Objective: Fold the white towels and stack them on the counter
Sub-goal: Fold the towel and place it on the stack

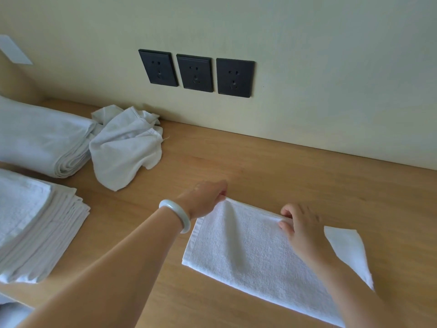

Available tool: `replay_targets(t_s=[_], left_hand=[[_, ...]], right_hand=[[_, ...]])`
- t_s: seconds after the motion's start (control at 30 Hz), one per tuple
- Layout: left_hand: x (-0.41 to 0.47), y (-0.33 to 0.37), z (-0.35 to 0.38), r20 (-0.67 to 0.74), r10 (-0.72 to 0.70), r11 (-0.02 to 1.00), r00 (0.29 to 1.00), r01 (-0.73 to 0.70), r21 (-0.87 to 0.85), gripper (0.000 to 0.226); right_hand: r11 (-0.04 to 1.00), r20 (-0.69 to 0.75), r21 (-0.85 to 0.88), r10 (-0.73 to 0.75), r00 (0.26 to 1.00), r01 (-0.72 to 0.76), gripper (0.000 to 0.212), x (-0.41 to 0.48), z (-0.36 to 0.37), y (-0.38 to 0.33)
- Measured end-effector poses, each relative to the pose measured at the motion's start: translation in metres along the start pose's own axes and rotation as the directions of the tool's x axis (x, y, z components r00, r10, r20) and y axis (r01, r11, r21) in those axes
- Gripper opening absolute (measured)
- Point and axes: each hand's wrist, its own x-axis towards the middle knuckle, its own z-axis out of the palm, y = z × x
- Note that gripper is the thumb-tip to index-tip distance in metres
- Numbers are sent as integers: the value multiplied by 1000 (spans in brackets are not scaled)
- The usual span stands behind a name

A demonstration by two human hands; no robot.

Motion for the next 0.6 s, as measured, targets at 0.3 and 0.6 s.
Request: replay_targets(t_s=[0.3, 0.6], left_hand=[[-35, 55, 58, -526, 105, 942, 844, 85, 324, 31], [-61, 16, 91, -288, -97, 947, 953, 178, 268, 65]], right_hand=[[967, -115, -161, -216, 970, 196, 54, -43, 21, -38], [948, -103, -239, 190, 976, -209, 71, -74, 7, 52]])
